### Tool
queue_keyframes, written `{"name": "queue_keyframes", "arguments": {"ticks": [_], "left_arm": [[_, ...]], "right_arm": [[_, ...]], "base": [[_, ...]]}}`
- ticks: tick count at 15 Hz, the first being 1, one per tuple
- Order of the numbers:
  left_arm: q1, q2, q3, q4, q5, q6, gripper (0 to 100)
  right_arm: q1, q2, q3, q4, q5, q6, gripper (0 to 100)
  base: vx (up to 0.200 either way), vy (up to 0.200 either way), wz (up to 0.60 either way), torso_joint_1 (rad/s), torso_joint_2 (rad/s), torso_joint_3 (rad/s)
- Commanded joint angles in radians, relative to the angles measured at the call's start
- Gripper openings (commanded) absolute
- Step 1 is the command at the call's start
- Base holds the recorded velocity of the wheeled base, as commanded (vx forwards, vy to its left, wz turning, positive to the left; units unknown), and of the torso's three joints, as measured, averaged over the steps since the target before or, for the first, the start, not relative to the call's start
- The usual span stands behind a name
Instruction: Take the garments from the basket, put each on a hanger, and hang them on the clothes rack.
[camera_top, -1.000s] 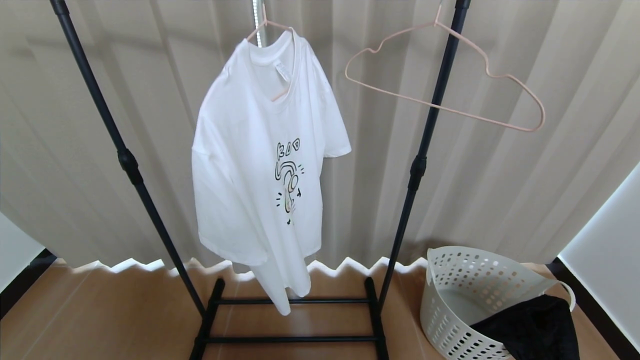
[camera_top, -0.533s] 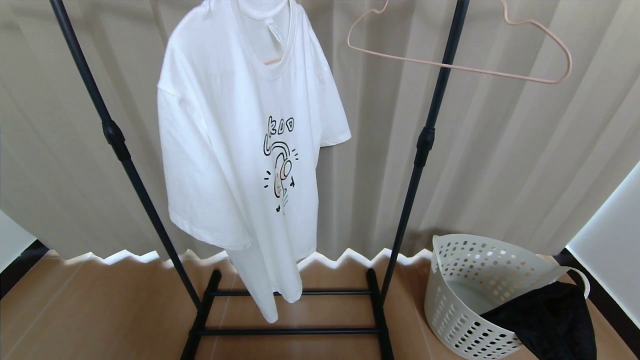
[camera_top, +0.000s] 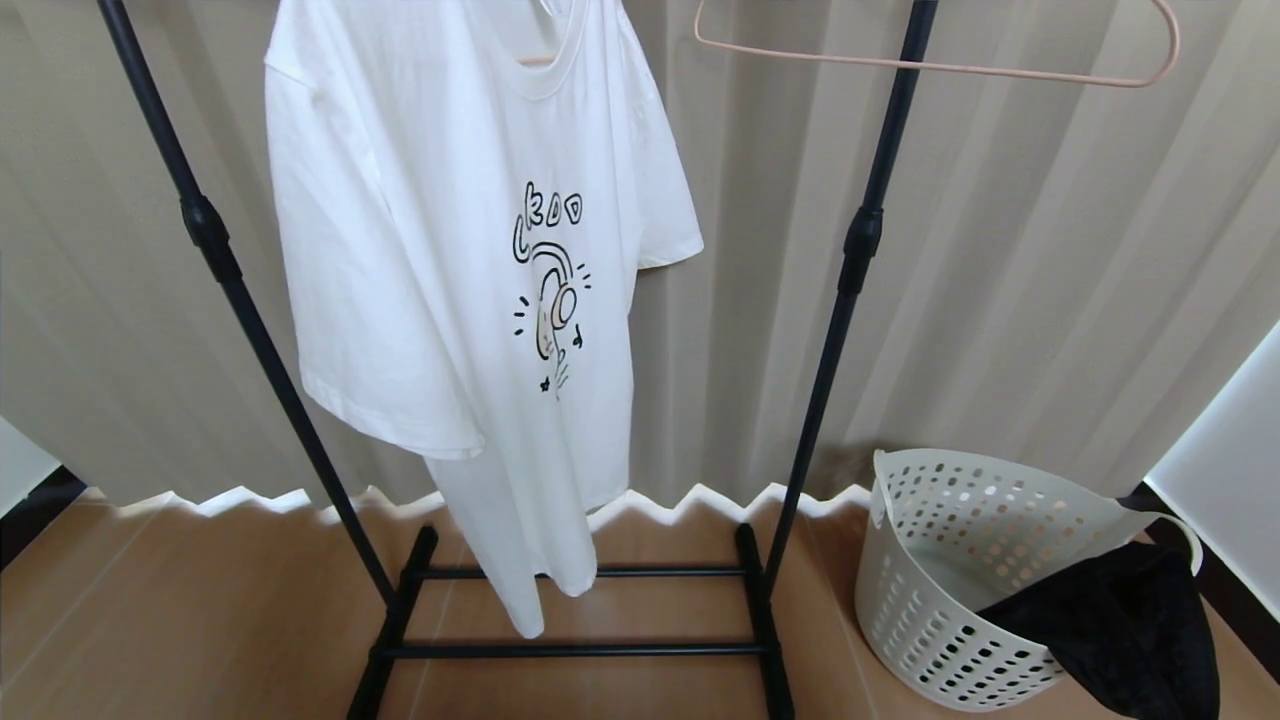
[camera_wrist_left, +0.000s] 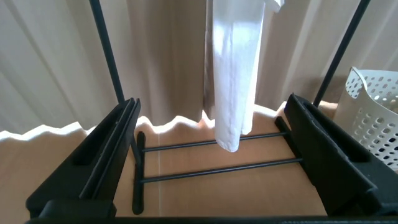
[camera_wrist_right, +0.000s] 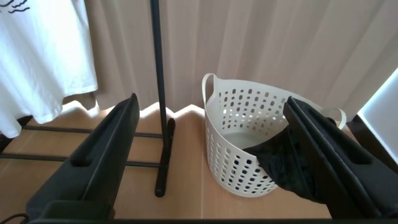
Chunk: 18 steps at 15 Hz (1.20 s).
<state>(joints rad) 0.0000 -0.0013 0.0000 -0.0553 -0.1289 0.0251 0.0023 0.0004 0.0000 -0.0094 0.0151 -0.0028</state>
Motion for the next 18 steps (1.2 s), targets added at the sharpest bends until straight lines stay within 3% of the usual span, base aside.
{"name": "queue_keyframes", "arguments": {"ticks": [1, 7, 13, 18], "left_arm": [[0.000, 0.001, 0.000, 0.000, -0.001, -0.001, 100], [0.000, 0.001, 0.000, 0.000, -0.001, -0.001, 100], [-0.002, 0.001, 0.000, 0.000, -0.001, 0.001, 100], [-0.002, 0.001, 0.000, 0.000, -0.001, 0.001, 100]], "right_arm": [[-0.001, 0.000, 0.000, 0.000, 0.000, 0.000, 100], [0.001, 0.000, 0.000, 0.000, 0.000, 0.000, 100], [0.001, 0.000, 0.000, 0.002, 0.000, -0.002, 100], [0.001, 0.000, 0.000, 0.002, 0.000, -0.002, 100]], "base": [[0.000, 0.000, 0.00, 0.012, 0.12, 0.124], [0.000, 0.000, -0.60, 0.005, 0.02, 0.030], [0.000, 0.000, 0.00, 0.000, 0.00, 0.000], [0.000, -0.200, 0.00, 0.002, 0.00, 0.002]]}}
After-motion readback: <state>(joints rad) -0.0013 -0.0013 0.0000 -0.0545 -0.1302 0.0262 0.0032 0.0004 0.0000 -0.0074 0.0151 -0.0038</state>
